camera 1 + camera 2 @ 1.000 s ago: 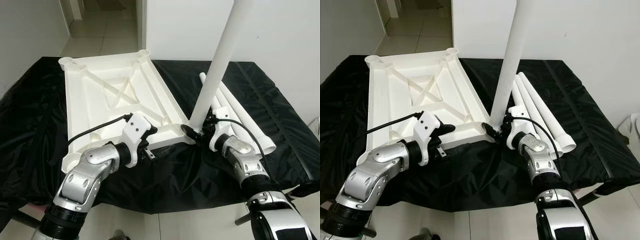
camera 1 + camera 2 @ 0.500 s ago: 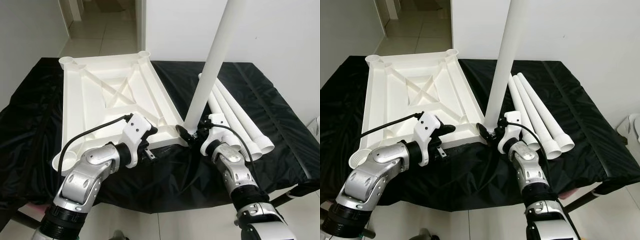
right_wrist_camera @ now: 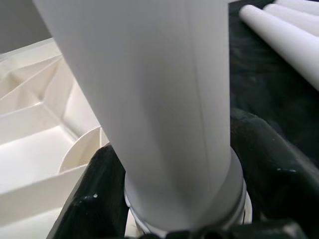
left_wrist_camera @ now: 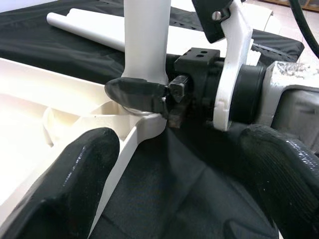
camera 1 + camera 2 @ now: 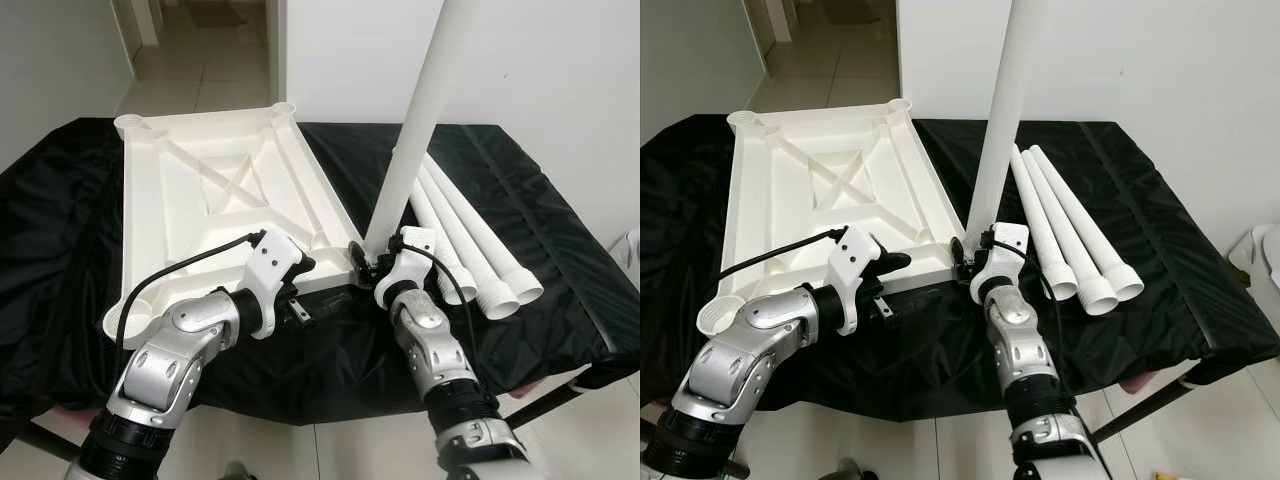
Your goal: Building children table
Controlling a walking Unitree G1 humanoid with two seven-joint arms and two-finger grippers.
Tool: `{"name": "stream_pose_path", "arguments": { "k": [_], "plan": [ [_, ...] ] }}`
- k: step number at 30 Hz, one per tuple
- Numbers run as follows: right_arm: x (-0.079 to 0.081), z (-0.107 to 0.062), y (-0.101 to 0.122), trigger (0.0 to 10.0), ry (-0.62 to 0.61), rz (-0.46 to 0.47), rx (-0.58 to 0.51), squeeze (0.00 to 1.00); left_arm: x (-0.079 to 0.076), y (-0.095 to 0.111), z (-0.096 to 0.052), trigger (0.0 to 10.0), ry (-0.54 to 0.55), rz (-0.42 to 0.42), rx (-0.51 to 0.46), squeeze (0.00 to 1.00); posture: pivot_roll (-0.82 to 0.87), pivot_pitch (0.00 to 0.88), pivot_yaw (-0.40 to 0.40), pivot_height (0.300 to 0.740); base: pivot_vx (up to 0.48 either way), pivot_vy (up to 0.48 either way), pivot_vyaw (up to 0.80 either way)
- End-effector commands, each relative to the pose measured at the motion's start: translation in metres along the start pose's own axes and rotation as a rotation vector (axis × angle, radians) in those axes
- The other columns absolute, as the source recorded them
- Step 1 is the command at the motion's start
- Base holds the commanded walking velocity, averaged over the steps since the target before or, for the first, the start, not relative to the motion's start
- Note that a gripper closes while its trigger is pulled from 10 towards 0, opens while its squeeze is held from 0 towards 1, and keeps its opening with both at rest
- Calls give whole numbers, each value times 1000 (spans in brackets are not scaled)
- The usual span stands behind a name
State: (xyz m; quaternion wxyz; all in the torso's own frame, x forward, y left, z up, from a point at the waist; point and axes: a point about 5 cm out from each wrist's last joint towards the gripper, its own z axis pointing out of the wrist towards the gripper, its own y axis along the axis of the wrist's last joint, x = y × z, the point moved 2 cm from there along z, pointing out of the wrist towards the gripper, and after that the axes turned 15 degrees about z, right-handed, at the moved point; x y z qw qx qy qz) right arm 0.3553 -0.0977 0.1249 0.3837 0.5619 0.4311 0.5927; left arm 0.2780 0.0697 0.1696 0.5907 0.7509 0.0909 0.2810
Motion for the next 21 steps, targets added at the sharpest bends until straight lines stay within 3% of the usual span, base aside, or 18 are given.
{"name": "stream_pose_path", "arguments": {
  "k": [1, 12, 13, 14, 15, 21],
  "plan": [
    [-12, -5, -13, 0, -89, 37, 52, 0, -2, 1, 1, 10000, 9, -2, 2, 0, -18, 58, -4, 740, 0, 0, 0],
    [-5, -7, -16, 314, -61, 24, 81, 0, -1, 2, 0, 10000, 13, -1, 4, 0, -17, 55, -3, 740, 0, 0, 0],
    [-3, -7, -17, 10000, -40, 21, 94, 0, -1, 2, 0, 10000, 13, 0, 5, 0, -19, 55, -3, 740, 0, 0, 0],
    [-2, -8, -18, 10000, -29, 20, 102, 0, -1, 2, 0, 10000, 13, 0, 5, 0, -19, 54, -2, 740, 0, 0, 0],
    [-3, -8, -17, 10000, -26, 3, 105, 1000, 0, 2, 0, 10000, 12, 1, 6, 0, -19, 52, -3, 740, 0, 0, 0],
    [-8, -6, -9, 10000, 7, -2, 81, 1000, -1, 2, 1, 10000, 11, 2, 4, 0, -20, 53, -2, 740, 0, 0, 0]
  ]
}}
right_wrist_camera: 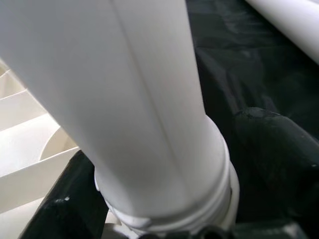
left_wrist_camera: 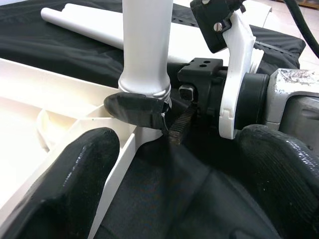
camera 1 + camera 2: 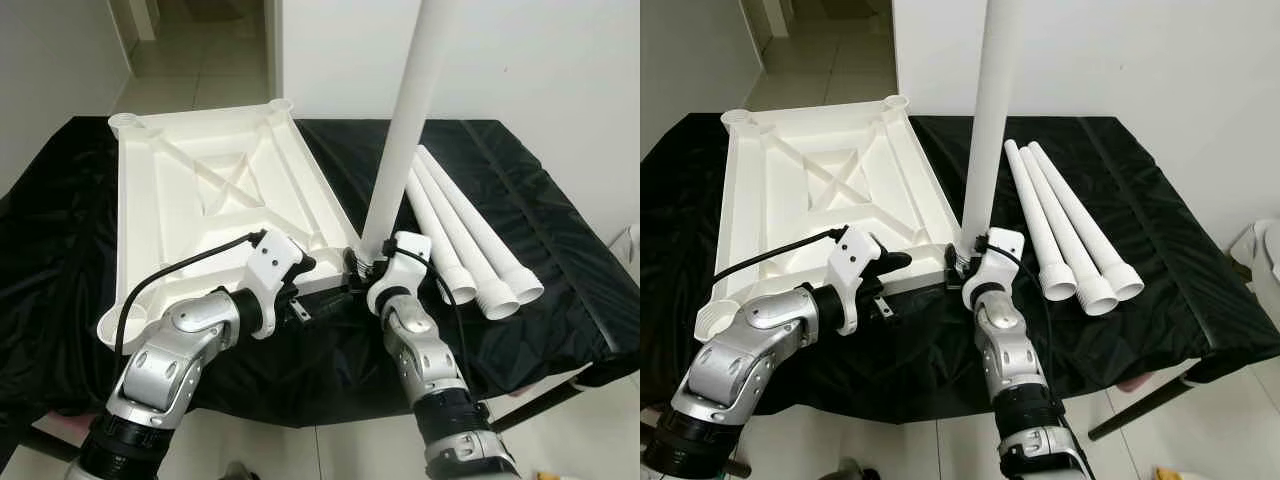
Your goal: Building children table
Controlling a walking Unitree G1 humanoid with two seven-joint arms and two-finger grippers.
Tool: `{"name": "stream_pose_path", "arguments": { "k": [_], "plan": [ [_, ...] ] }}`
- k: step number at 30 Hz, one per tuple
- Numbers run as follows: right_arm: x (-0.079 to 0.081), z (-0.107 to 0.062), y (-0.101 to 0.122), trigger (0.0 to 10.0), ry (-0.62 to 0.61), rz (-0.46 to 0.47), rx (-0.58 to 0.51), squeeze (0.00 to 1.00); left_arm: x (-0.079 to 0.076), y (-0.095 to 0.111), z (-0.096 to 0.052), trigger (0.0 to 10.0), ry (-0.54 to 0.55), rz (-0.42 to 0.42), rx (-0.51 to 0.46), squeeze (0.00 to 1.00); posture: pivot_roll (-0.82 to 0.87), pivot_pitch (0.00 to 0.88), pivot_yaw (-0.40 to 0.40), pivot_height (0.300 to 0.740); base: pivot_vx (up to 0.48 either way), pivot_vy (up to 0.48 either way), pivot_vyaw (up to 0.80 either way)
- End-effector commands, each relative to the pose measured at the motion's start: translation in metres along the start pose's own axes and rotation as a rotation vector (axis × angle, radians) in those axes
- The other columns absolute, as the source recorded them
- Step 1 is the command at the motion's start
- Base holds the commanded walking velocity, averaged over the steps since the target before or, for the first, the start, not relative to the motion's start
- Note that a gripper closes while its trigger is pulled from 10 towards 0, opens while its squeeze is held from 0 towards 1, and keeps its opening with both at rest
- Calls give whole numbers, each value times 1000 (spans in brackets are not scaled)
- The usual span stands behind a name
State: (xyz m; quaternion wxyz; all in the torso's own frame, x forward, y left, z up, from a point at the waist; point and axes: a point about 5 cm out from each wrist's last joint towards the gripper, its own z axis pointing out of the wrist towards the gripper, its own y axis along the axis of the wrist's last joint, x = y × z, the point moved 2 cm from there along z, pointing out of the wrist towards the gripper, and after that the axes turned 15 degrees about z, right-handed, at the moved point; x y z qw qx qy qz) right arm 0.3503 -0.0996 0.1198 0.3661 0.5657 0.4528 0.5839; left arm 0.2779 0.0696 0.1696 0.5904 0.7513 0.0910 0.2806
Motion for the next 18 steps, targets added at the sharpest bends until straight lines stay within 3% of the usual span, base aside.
{"name": "stream_pose_path", "arguments": {
  "k": [1, 7, 8, 9, 10, 18],
  "plan": [
    [-5, 0, -2, 10000, 25, 4, 24, 1000, 0, 2, 1, 10000, 11, 3, 4, 0, -21, 52, -2, 740, 0, 0, 0],
    [-8, 4, 4, 10000, 106, -41, 41, 1000, 0, 1, 1, 10000, 12, 3, 4, 0, -20, 48, -3, 740, 0, 0, 0],
    [-9, 6, 10, 10000, 170, -79, 44, 408, 0, 1, 1, 10000, 13, 4, 5, 0, -19, 47, -3, 740, 0, 0, 0],
    [-9, 6, 10, 10000, 170, -79, 44, 408, 0, 1, 1, 10000, 13, 4, 5, 0, -19, 47, -3, 740, 0, 0, 0],
    [-10, 6, 13, 10000, 200, -87, 45, 0, 1, 1, 1, 10000, 14, 4, 5, 0, -18, 46, -5, 740, 0, 0, 0],
    [-4, 11, 35, 10000, 396, -167, 19, 0, 1, 2, 1, 10000, 15, 5, 4, 0, -17, 36, -6, 740, 0, 0, 0]
  ]
}}
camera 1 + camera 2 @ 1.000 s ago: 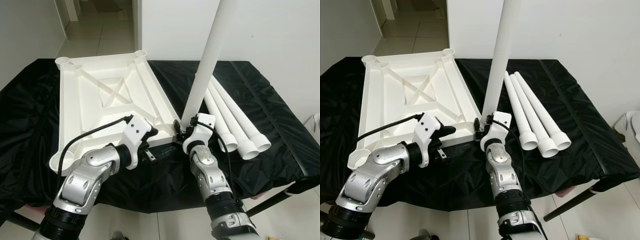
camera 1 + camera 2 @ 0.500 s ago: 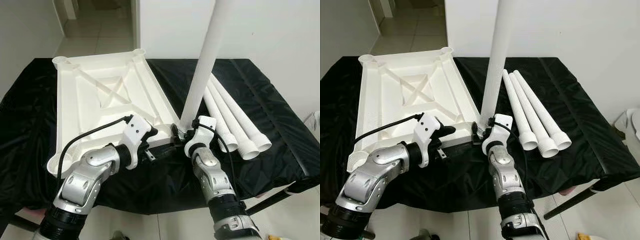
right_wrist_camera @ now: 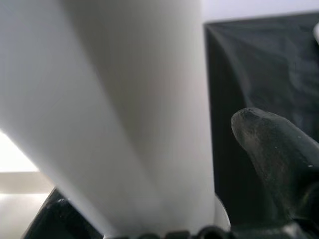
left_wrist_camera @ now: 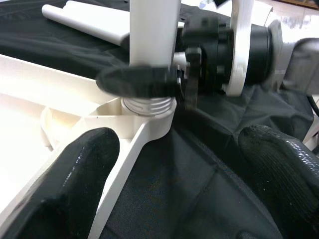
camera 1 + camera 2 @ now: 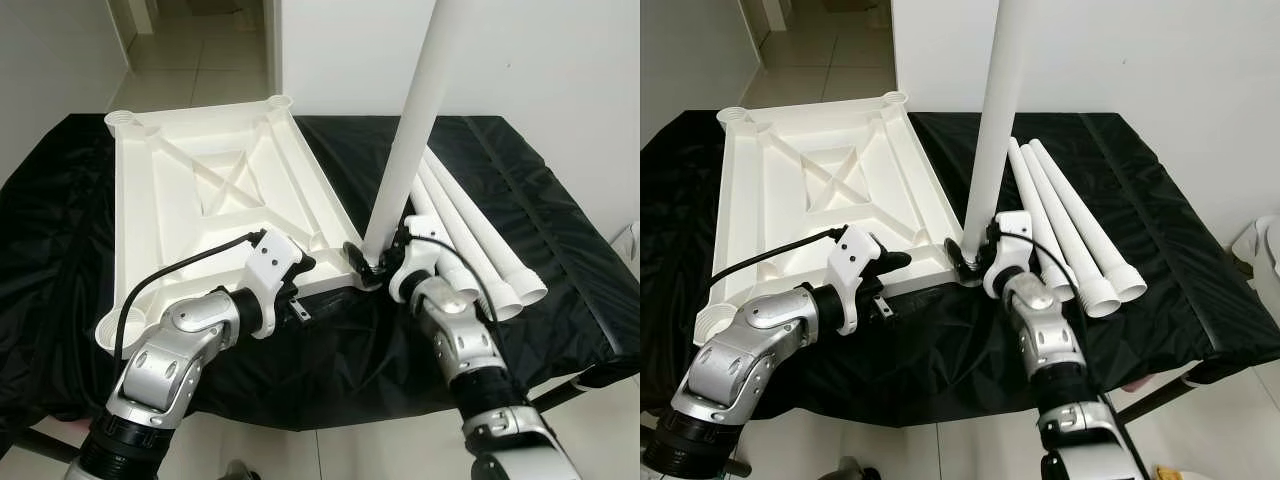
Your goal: Building children table
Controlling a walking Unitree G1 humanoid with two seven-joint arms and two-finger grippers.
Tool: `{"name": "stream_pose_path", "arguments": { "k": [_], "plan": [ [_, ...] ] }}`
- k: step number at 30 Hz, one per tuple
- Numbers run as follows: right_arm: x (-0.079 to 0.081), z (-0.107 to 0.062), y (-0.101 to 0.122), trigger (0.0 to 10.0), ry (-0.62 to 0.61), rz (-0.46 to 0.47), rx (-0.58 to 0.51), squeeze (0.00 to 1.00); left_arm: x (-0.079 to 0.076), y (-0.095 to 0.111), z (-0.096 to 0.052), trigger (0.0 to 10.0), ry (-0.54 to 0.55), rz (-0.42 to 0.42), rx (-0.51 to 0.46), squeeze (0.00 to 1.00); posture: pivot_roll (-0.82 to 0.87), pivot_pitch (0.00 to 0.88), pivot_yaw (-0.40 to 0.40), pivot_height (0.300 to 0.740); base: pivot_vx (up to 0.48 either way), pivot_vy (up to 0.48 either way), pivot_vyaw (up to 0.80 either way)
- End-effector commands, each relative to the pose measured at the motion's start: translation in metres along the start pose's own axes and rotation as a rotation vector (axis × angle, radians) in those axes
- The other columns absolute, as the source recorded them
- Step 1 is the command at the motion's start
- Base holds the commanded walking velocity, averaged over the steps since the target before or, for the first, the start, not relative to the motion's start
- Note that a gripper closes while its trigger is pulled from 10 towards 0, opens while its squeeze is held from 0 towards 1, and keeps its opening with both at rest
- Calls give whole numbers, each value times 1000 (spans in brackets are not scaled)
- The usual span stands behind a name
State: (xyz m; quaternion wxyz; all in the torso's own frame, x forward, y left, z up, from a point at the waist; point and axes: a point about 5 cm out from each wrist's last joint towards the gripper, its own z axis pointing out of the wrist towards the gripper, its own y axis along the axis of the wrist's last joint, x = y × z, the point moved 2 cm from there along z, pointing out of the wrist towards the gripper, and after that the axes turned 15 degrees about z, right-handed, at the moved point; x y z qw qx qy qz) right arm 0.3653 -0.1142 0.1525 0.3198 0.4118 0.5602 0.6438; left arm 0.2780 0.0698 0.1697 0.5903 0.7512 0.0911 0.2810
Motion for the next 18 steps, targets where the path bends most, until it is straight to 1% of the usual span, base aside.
{"name": "stream_pose_path", "arguments": {
  "k": [1, 2, 5, 8, 9, 10, 12, 13, 14, 15, 18],
  "plan": [
    [2, 1, 2, 10000, 76, -28, 0, 0, 1, 2, 1, 10000, 14, 6, 3, 0, -16, 34, -7, 740, 0, 0, 0],
    [3, 2, 5, 10000, 110, -45, -3, 0, 1, 2, 1, 10000, 14, 7, 3, 0, -15, 33, -7, 740, 0, 0, 0],
    [4, 2, 7, 10000, 137, -58, -1, 0, 1, 2, 1, 10000, 14, 8, 3, 0, -15, 33, -7, 740, 0, 0, 0],
    [-4, 5, 12, 10000, 181, -96, 12, 0, 2, 2, 1, 10000, 19, 12, 2, 0, -10, 28, -10, 740, 0, 0, 0],
    [-4, 5, 12, 10000, 181, -96, 12, 0, 2, 2, 1, 10000, 19, 12, 2, 0, -10, 28, -10, 740, 0, 0, 0],
    [-7, 4, 11, 5765, 199, -112, 27, 0, 2, 2, 0, 10000, 19, 12, 3, 0, -3, 23, -10, 740, 0, 0, 0],
    [-7, 4, 11, 5765, 199, -112, 27, 0, 2, 2, 0, 10000, 19, 12, 3, 0, -3, 23, -10, 740, 0, 0, 0],
    [-9, 3, 11, 2471, 212, -124, 33, 0, 2, 2, 0, 10000, 20, 13, 4, 0, -3, 23, -10, 740, 0, 0, 0],
    [-9, 3, 11, 2471, 212, -124, 33, 0, 2, 2, 0, 10000, 20, 13, 4, 0, -3, 23, -10, 740, 0, 0, 0],
    [-11, 3, 9, 0, 217, -127, 43, 0, 2, 2, 0, 10000, 20, 13, 5, 0, -1, 18, -8, 740, 0, 0, 0],
    [-15, 1, 5, 0, 226, -133, 66, 0, 2, 2, 0, 10000, 18, 15, 5, 0, -1, 15, -9, 740, 0, 0, 0]
  ]
}}
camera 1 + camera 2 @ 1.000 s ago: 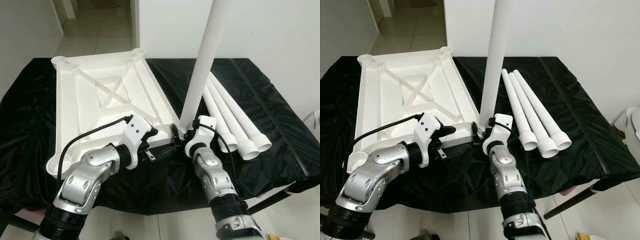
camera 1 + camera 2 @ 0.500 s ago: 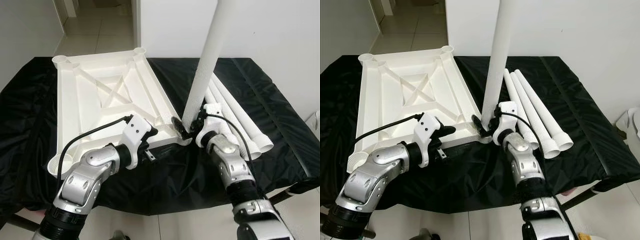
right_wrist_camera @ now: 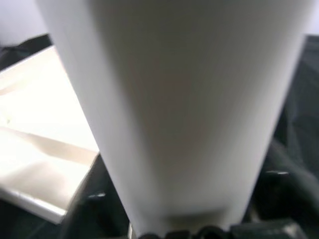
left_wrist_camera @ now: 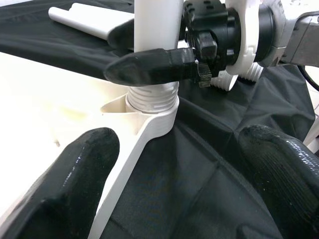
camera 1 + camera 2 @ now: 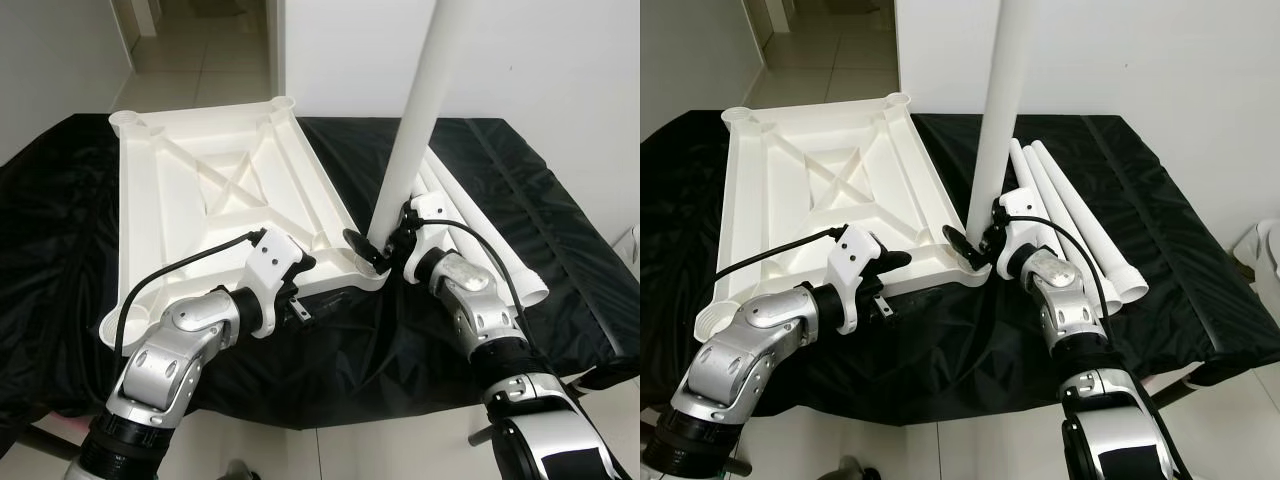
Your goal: Building children table
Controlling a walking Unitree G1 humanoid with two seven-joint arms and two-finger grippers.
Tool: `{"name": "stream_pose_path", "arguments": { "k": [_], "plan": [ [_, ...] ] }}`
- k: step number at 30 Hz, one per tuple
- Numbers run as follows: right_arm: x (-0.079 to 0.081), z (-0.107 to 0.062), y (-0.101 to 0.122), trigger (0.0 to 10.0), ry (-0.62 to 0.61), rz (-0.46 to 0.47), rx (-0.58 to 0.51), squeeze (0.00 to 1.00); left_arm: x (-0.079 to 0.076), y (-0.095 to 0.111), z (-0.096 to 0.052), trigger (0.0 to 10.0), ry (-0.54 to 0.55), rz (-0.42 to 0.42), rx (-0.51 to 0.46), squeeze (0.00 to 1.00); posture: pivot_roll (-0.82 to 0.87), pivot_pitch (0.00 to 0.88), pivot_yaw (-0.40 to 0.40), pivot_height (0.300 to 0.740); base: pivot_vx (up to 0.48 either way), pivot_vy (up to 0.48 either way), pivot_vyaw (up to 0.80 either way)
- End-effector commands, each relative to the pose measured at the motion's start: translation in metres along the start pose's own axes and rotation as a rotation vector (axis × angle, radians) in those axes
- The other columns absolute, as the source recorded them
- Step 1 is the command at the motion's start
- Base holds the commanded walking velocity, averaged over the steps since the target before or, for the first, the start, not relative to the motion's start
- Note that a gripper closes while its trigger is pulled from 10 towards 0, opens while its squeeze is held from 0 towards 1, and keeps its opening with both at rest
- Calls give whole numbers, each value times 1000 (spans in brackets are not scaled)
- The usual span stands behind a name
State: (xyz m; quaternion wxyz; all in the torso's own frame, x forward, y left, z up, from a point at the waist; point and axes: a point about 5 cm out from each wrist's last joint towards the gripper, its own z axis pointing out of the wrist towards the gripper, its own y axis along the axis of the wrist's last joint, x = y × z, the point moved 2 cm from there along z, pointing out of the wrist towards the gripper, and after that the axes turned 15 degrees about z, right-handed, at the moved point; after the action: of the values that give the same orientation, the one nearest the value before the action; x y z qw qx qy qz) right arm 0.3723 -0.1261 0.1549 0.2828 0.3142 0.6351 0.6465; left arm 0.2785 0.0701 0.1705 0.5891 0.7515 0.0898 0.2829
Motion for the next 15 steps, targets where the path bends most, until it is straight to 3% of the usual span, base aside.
{"name": "stream_pose_path", "arguments": {
  "k": [1, 15],
  "plan": [
    [-3, -1, -1, 0, 12, -7, 9, 0, 1, 2, 0, 10000, 16, 11, 4, 0, -2, 16, -9, 740, 0, 0, 0],
    [-2, -7, -12, 0, -4, 69, -6, 0, -1, 2, 2, 10000, 8, 10, 1, 0, -13, 19, -9, 740, 0, 0, 0]
  ]
}}
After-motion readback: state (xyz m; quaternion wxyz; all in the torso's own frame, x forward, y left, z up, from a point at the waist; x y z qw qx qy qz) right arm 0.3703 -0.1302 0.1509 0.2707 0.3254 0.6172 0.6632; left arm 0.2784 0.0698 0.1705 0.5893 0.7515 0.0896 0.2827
